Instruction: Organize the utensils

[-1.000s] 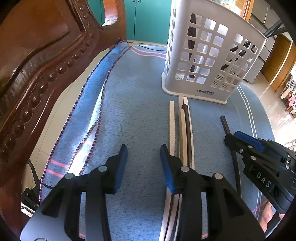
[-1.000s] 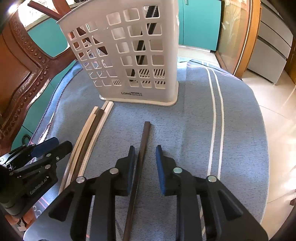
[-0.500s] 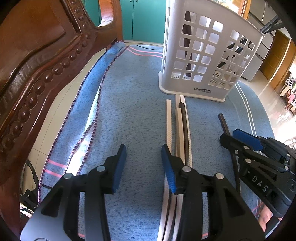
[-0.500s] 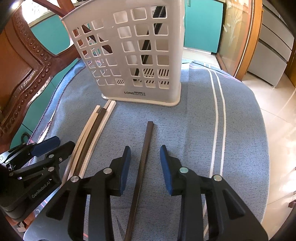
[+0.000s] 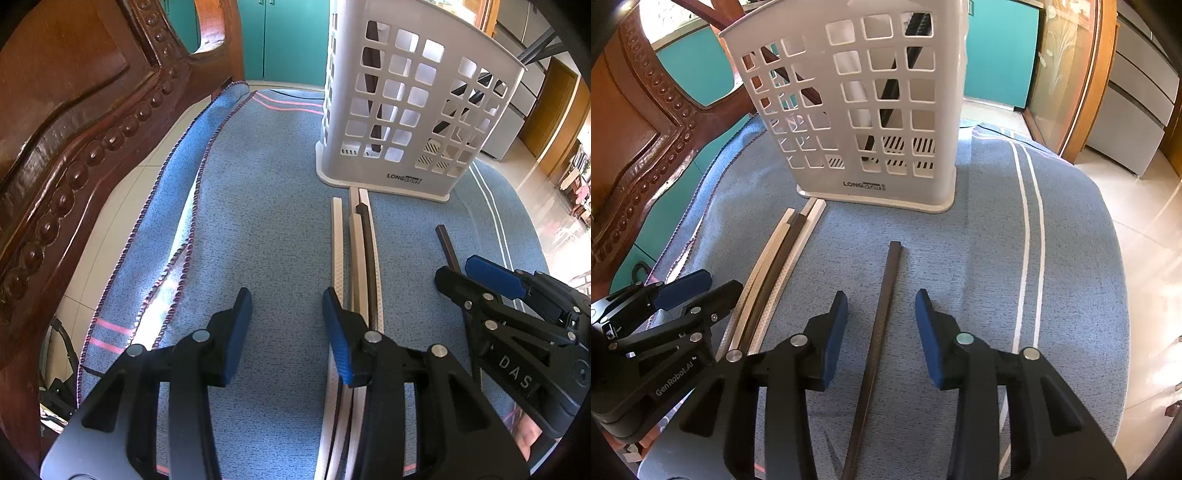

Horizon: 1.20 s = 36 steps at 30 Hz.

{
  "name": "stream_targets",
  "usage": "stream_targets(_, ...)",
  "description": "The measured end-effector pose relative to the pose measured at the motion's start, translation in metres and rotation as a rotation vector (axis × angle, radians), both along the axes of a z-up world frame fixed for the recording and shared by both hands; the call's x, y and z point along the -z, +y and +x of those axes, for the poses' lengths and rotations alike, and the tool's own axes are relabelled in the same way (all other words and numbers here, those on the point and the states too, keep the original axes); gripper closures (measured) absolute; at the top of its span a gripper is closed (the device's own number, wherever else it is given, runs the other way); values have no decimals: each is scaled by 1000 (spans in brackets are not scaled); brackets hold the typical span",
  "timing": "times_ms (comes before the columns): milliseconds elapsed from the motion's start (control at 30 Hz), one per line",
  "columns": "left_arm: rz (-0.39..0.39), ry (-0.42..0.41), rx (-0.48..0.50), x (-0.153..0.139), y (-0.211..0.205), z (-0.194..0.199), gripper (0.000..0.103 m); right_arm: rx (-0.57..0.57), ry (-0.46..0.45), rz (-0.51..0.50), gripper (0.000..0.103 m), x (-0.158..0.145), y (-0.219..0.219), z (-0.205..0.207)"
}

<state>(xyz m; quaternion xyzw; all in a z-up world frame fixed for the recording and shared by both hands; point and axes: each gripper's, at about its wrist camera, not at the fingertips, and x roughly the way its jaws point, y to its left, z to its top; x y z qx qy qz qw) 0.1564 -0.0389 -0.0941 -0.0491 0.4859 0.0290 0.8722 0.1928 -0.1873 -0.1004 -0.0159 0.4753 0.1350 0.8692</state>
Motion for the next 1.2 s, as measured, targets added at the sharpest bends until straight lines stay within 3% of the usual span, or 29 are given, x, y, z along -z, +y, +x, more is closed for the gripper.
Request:
stream_targets(400, 23, -4, 37, 0, -10, -3, 64, -2, -1, -1, 64, 0, 0, -1)
stream_targets(667, -12, -14, 62, -2, -13, -5, 98, -3, -3, -2, 61, 0, -1, 0)
stream_targets(1000, -49, -50, 64, -15, -10, -12, 101, -4, -3, -3, 61, 0, -2, 0)
stream_targets(1200, -58, -2, 81, -5, -12, -7, 97, -8, -3, -4, 58, 0, -3, 0)
